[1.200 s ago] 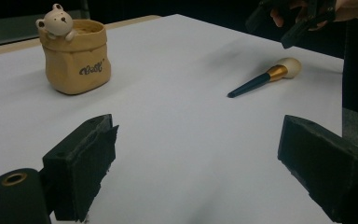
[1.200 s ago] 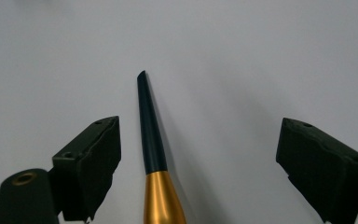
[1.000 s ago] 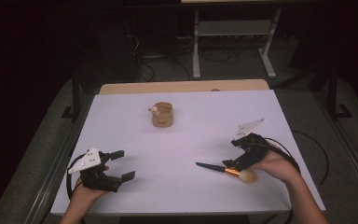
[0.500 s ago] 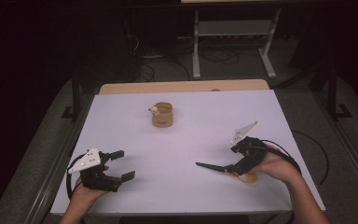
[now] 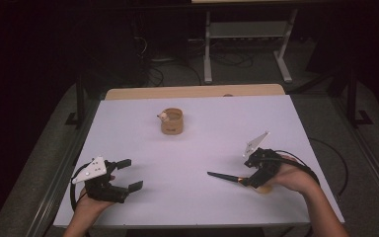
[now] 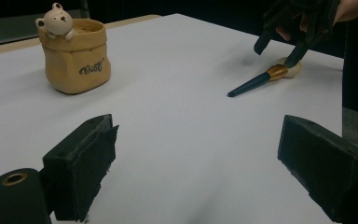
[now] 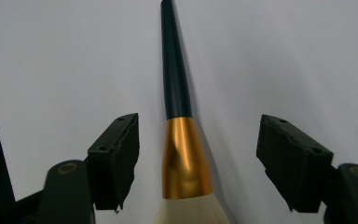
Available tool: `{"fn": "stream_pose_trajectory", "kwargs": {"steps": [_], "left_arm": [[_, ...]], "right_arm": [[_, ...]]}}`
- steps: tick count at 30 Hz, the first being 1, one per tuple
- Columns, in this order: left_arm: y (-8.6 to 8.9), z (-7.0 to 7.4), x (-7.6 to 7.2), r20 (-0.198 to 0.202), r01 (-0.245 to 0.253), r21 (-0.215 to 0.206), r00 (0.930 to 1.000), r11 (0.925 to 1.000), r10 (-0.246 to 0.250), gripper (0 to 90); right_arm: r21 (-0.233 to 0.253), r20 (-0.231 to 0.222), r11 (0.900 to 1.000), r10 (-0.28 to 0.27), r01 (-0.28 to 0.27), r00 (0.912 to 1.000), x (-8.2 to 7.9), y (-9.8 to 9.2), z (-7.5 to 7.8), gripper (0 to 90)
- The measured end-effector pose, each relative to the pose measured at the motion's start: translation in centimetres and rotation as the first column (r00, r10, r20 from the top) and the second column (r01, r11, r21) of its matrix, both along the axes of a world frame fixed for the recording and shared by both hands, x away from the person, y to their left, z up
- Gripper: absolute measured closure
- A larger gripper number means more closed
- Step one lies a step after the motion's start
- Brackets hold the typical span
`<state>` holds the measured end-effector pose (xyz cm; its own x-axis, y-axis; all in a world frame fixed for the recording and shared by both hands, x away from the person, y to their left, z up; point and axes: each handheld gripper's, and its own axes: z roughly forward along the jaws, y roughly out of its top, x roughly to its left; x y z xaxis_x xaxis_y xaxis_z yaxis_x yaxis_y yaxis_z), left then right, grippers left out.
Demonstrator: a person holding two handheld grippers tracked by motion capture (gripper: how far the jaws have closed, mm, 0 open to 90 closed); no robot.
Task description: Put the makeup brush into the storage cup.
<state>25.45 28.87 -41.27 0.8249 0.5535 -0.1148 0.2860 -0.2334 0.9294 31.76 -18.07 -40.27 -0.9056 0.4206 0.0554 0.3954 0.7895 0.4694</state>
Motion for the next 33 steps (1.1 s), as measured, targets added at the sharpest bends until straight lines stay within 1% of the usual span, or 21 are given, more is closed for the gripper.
{"fn": "stream_pose_trajectory", "kwargs": {"steps": [3,7,11,17,20,21,27,28,33], "left_arm": [[0.1,0.0,0.0,0.000,0.000,0.004,1.0000,1.0000,0.000,10.7],[0.1,0.0,0.0,-0.002,-0.004,-0.002,1.0000,1.0000,0.004,10.6],[0.1,0.0,0.0,-0.002,-0.003,0.000,1.0000,1.0000,0.003,10.7],[0.1,0.0,0.0,-0.002,0.000,0.004,1.0000,1.0000,0.000,10.7],[0.0,0.0,0.0,-0.002,0.000,0.001,1.0000,1.0000,0.000,10.7],[-0.1,0.0,0.0,-0.006,0.000,-0.001,1.0000,1.0000,0.000,10.7],[0.0,0.0,0.0,-0.003,0.000,0.004,1.0000,1.0000,0.000,10.7],[0.1,0.0,0.0,-0.003,-0.002,0.002,1.0000,1.0000,0.002,10.7],[0.1,0.0,0.0,-0.004,-0.003,0.000,1.0000,1.0000,0.003,10.7]], "right_arm": [[-0.008,-0.001,1.000,0.013,-0.013,0.9999,0.0,0.0,-0.1,33.1],[-0.026,-0.011,0.999,0.031,-0.031,0.9995,-0.1,0.0,-0.3,37.7],[-0.045,-0.020,0.998,0.047,-0.048,0.9987,-0.2,0.1,-0.5,40.3],[-0.070,-0.031,0.996,0.052,-0.055,0.9981,-0.3,0.2,-0.7,44.5],[-0.076,-0.033,0.996,0.052,-0.055,0.9981,-0.3,0.2,-0.8,45.6],[-0.085,-0.039,0.995,0.055,-0.059,0.9977,-0.3,0.3,-0.9,47.2],[-0.102,-0.044,0.993,0.060,-0.065,0.9972,-0.3,0.3,-1.2,49.2],[-0.113,-0.048,0.991,0.067,-0.072,0.9966,-0.3,0.4,-1.3,50.4],[-0.122,-0.056,0.990,0.070,-0.077,0.9960,-0.3,0.5,-1.5,52.1]]}}
